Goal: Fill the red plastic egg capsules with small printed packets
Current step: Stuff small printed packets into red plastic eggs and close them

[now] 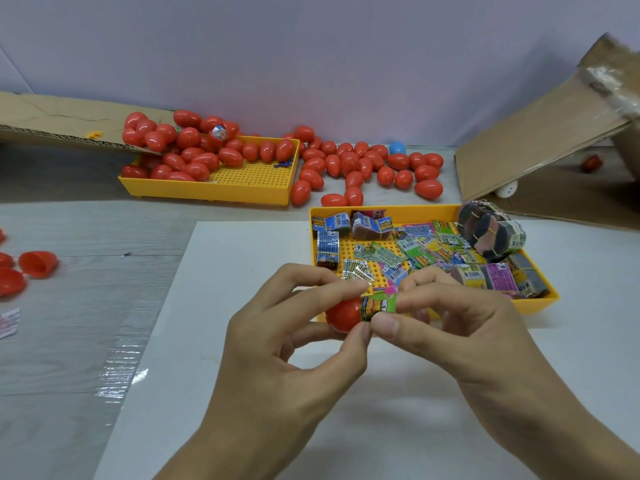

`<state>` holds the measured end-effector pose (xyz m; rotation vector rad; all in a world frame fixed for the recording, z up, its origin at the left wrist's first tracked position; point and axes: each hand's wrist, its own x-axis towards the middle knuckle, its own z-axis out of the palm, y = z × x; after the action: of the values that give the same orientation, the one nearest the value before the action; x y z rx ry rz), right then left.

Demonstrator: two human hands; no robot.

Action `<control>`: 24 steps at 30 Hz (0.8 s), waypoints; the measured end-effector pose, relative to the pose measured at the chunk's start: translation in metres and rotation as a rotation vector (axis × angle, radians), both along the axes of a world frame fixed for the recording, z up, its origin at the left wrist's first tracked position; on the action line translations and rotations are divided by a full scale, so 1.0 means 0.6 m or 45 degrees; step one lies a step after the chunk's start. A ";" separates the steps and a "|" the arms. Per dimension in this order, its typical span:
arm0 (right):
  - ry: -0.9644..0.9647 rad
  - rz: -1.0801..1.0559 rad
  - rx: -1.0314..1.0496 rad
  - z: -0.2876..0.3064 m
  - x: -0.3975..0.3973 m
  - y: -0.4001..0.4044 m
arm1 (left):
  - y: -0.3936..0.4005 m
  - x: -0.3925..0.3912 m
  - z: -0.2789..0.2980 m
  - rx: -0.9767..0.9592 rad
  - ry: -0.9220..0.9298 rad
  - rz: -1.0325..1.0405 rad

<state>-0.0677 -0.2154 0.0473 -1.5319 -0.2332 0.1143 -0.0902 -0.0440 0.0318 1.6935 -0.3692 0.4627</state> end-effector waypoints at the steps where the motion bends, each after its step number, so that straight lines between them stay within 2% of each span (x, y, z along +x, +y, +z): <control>1: -0.007 0.002 0.002 0.000 0.001 -0.001 | 0.000 0.000 0.000 0.005 -0.007 0.006; 6: 0.033 -0.002 0.060 0.002 0.004 -0.004 | 0.001 -0.001 -0.001 0.000 -0.030 0.031; 18: 0.277 0.054 0.160 0.005 0.008 -0.008 | -0.001 -0.002 0.001 0.187 -0.151 0.092; 24: 0.199 0.032 0.105 0.004 0.004 -0.002 | 0.001 0.000 -0.001 0.205 -0.158 0.096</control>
<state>-0.0652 -0.2166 0.0499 -1.4309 -0.1308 0.2406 -0.0903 -0.0434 0.0314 1.8449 -0.4433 0.6089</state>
